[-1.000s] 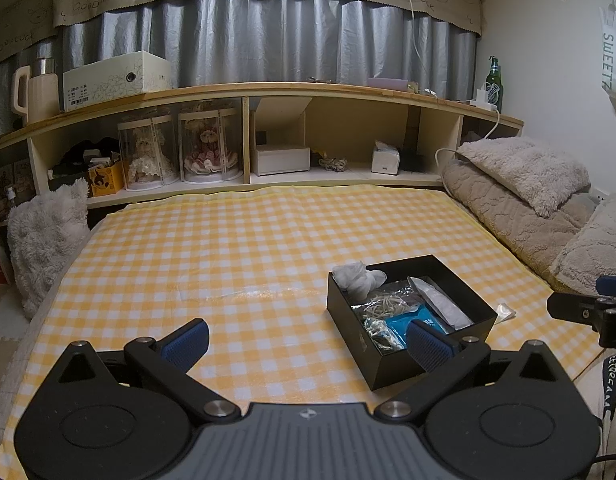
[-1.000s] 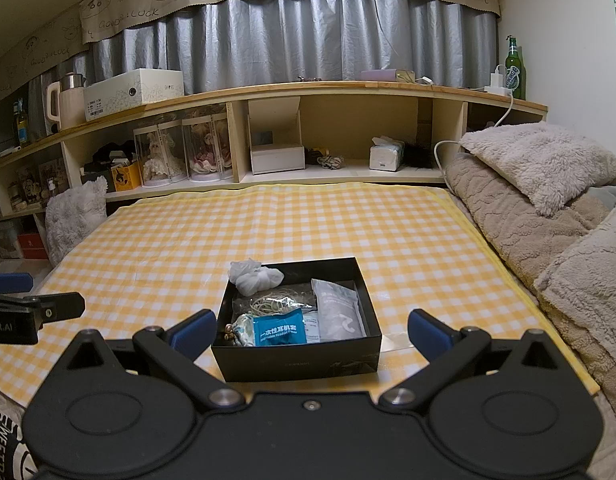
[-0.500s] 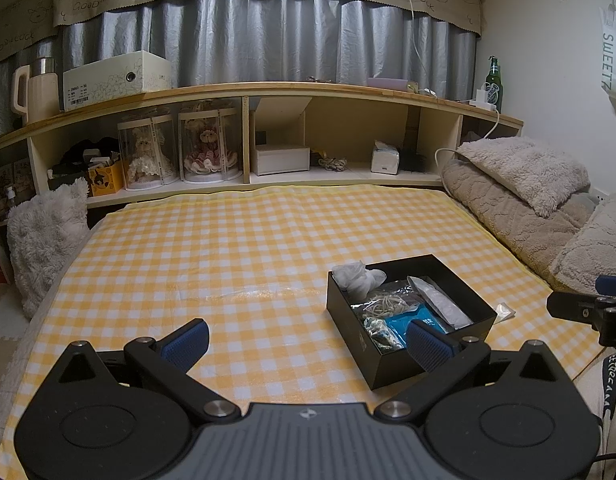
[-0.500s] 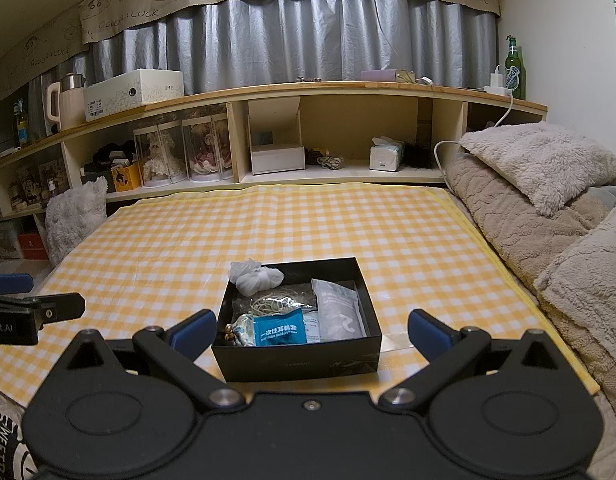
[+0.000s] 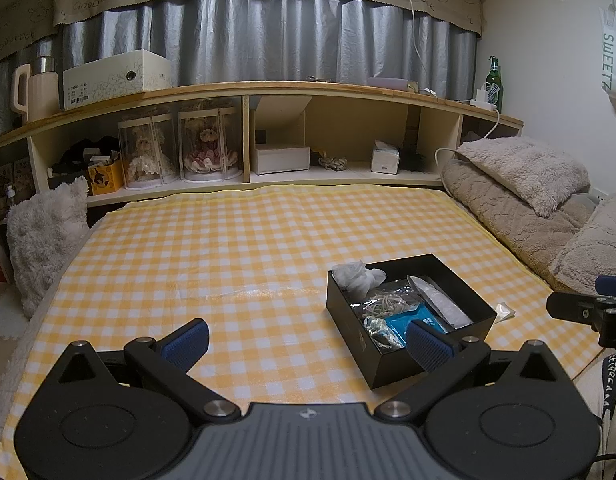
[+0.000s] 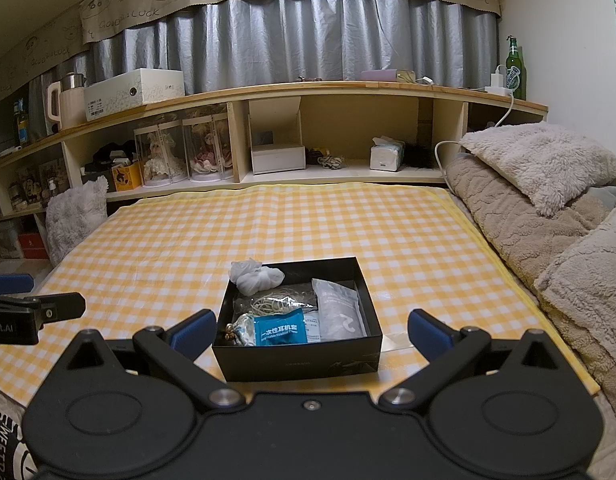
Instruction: Organize soft objects
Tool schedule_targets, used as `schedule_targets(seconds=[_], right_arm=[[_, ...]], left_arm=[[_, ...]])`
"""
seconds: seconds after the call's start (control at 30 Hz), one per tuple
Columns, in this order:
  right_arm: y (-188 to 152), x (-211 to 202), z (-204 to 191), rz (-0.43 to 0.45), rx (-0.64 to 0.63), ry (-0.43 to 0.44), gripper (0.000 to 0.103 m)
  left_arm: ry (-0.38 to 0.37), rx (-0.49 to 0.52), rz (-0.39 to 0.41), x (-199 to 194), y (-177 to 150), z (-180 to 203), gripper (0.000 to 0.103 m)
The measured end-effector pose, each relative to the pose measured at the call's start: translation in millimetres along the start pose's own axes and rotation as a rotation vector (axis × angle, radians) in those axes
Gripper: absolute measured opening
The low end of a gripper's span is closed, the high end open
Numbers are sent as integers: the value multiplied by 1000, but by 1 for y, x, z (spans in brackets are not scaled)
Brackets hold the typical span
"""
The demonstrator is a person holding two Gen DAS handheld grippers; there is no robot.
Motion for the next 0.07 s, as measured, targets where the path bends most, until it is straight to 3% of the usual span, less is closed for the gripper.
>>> schedule_targets(seconds=[0.07], right_arm=[[0, 0, 0, -1, 0, 0, 103]], left_arm=[[0, -2, -2, 0, -1, 1, 103]])
Point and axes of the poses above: each gripper's, at about its wrist camera, not at the fingertips, and x roughly the way its jaws point, z to its right, y to its top, the point moved 9 cm from there along x, roughly the way its jaws point, and after that the axes turned 15 degrees about -z, right-handed, at the moved point
